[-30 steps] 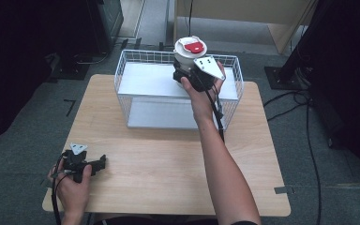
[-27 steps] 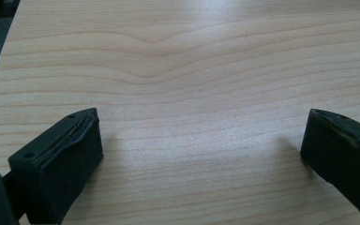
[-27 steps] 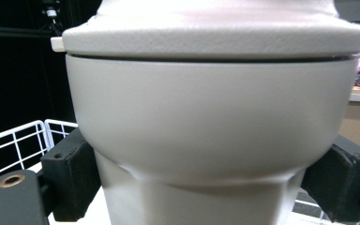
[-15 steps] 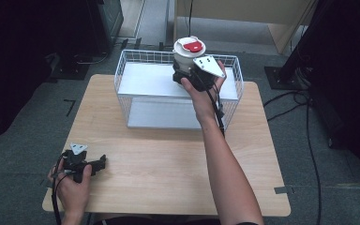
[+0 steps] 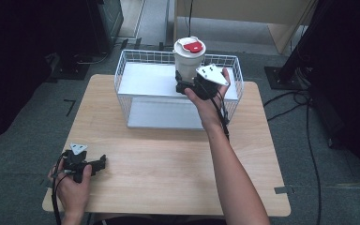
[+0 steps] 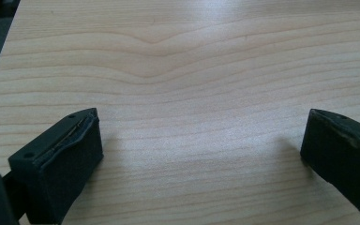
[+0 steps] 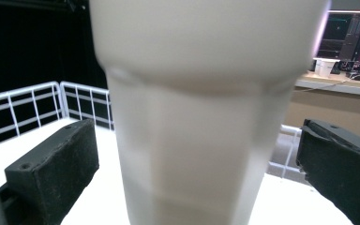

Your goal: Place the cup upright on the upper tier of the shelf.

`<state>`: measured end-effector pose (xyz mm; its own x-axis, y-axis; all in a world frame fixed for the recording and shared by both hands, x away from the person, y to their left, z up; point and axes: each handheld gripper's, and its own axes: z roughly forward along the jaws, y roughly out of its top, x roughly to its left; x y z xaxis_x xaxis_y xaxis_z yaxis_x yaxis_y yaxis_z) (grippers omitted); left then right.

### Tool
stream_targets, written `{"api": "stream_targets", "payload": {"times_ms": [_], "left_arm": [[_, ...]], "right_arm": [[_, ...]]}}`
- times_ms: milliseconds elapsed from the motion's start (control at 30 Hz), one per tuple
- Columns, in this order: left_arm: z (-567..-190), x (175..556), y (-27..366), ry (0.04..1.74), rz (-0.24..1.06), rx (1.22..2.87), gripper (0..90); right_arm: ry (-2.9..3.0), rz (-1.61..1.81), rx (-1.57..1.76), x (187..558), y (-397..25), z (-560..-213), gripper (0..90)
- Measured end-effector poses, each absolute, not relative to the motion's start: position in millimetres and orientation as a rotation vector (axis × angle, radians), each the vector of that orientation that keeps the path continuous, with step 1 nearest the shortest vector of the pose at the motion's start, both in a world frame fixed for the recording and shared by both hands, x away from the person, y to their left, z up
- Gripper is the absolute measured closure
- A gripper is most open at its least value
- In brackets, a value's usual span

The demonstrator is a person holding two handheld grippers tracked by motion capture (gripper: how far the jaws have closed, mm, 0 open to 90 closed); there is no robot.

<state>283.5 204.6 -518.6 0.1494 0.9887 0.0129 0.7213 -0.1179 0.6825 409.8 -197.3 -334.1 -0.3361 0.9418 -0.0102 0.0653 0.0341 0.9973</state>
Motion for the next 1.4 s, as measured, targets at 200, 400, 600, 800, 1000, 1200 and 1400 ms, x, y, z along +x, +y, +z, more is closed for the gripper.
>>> {"api": "stream_targets", "payload": {"times_ms": [200,400,600,800,1000,1200,1400], "left_arm": [[-518.7,283.5,204.6,1.626,0.656,1.899,0.0],[-518.5,283.5,204.7,1.625,0.657,1.903,0.0],[-518.6,283.5,204.6,1.626,0.657,1.900,0.0],[-518.6,283.5,204.7,1.626,0.657,1.901,0.0],[-518.7,283.6,204.5,1.627,0.657,1.897,0.0],[-518.7,283.6,204.6,1.626,0.657,1.898,0.0],[-518.7,283.5,204.5,1.627,0.656,1.897,0.0]], "right_arm": [[1.525,1.411,1.046,396.4,-205.9,-341.0,0.0],[1.531,1.424,1.044,380.6,-217.6,-351.1,0.0],[1.536,1.425,1.049,366.8,-230.5,-361.1,0.0],[1.545,1.413,1.045,352.0,-241.9,-372.4,0.0],[1.538,1.387,1.058,342.1,-252.4,-386.2,0.0],[1.539,1.369,1.075,332.7,-261.3,-400.0,0.0],[1.540,1.364,1.102,321.5,-271.4,-412.8,0.0]]}}
